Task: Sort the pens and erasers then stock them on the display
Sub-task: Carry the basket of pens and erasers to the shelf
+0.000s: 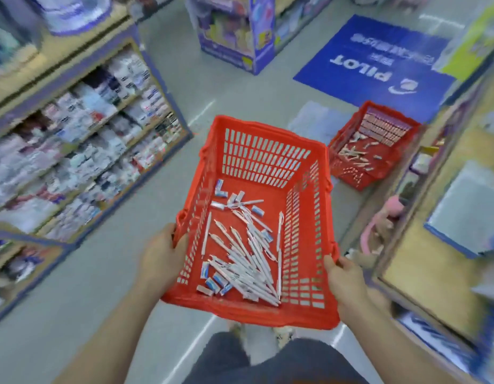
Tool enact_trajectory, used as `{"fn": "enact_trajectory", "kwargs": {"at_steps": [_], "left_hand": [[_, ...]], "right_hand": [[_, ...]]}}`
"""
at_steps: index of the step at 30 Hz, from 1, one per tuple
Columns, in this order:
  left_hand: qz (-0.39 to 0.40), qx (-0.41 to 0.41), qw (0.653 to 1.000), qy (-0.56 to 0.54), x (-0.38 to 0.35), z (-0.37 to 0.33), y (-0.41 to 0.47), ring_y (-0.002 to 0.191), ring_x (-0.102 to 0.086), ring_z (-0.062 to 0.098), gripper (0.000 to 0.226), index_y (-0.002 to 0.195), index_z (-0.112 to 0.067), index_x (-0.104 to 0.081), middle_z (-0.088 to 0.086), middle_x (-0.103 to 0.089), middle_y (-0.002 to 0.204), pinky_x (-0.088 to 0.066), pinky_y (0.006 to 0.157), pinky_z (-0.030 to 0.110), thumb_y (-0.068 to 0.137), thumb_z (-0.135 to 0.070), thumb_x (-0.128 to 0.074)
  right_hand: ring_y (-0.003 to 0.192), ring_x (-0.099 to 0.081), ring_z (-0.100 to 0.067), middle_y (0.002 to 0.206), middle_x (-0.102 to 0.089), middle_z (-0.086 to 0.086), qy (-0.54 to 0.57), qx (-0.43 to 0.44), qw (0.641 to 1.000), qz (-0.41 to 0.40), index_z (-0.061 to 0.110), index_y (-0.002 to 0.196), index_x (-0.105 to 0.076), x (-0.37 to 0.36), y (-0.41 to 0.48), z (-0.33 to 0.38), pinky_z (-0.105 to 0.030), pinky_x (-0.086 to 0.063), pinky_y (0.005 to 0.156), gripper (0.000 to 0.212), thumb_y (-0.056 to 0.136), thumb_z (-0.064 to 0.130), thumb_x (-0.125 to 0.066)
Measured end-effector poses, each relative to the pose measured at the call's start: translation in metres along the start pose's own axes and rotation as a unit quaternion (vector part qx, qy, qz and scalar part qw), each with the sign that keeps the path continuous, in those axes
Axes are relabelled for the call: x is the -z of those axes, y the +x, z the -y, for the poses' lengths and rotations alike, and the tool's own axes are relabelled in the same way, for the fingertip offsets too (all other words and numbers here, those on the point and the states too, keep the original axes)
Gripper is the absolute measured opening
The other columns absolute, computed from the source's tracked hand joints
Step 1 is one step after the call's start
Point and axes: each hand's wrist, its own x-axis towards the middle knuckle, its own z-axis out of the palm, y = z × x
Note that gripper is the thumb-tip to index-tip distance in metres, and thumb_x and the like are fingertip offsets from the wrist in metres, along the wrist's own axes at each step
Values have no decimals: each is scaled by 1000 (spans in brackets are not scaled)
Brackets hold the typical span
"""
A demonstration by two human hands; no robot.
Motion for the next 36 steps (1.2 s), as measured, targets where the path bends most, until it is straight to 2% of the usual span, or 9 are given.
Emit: {"fn": "enact_trajectory", "kwargs": {"at_steps": [6, 11, 15, 19, 23, 28, 30, 32, 36], "left_hand": [[144, -126, 981, -19, -63, -13, 171, 92, -65, 34, 27, 100, -11, -63, 15, -70, 95, -45, 72, 36, 93, -34, -52], [277, -147, 949, -36, -131, -42, 280, 96, -65, 29, 29, 105, -13, -64, 12, -70, 100, -45, 73, 31, 95, -36, -48], [435, -70, 894, -84, -189, -73, 335, 86, -68, 22, 10, 93, -13, -62, 3, -71, 91, -52, 76, 32, 94, -19, -53], [534, 6, 839, -109, -262, -88, 373, 81, -72, 23, 13, 99, -12, -65, 4, -75, 90, -55, 83, 45, 87, -7, -61], [546, 23, 832, -95, -351, -89, 403, 82, -72, 24, 19, 102, -9, -64, 5, -75, 91, -55, 82, 47, 87, 1, -58], [532, 52, 841, -79, -452, -78, 433, 81, -71, 24, 20, 97, -13, -64, 8, -73, 93, -56, 80, 42, 87, 3, -58], [528, 56, 844, -75, -489, -71, 440, 82, -71, 23, 20, 97, -16, -63, 6, -73, 94, -56, 76, 39, 86, 0, -60], [536, 56, 839, -75, -520, -68, 446, 78, -71, 22, 20, 97, -19, -61, 3, -73, 91, -54, 67, 34, 87, -2, -62], [572, 56, 818, -39, -564, -51, 446, 80, -71, 20, 24, 102, -26, -55, 0, -70, 97, -57, 69, 39, 89, -7, -61]], "right_hand": [[70, -65, -27, 76, -69, -10, 53, -89, 984, -148, 5, 92, -69, -60, 62, 23, -44, -55, 77, 13, 92, 8, -56], [74, -58, -27, 77, -62, -14, 8, -102, 956, -275, -4, 85, -67, -82, 115, 44, -37, -45, 71, 14, 91, 5, -57], [74, -63, -35, 76, -67, -19, -3, -131, 940, -316, 0, 80, -65, -88, 166, 43, -46, -52, 73, 15, 90, 7, -57], [81, -62, -38, 86, -68, -26, -41, -167, 922, -348, -5, 101, -66, -93, 232, 19, -38, -43, 69, 19, 89, 7, -58], [96, -63, -44, 100, -67, -30, -38, -207, 911, -355, -6, 118, -60, -103, 309, -26, -47, -47, 82, 32, 88, 4, -59], [111, -58, -40, 119, -63, -22, 9, -262, 903, -341, 3, 124, -59, -122, 398, -77, -39, -43, 94, 37, 87, 2, -56], [104, -60, -36, 113, -65, -23, -19, -278, 894, -351, 1, 117, -64, -127, 429, -92, -36, -43, 85, 34, 85, 11, -62], [81, -67, -33, 89, -71, -21, 8, -295, 896, -331, 5, 101, -70, -134, 455, -112, -41, -52, 72, 37, 73, 28, -64], [74, -68, -33, 79, -70, -15, 25, -345, 883, -318, 4, 85, -68, -145, 490, -196, -45, -55, 67, 27, 72, 27, -62]]}}
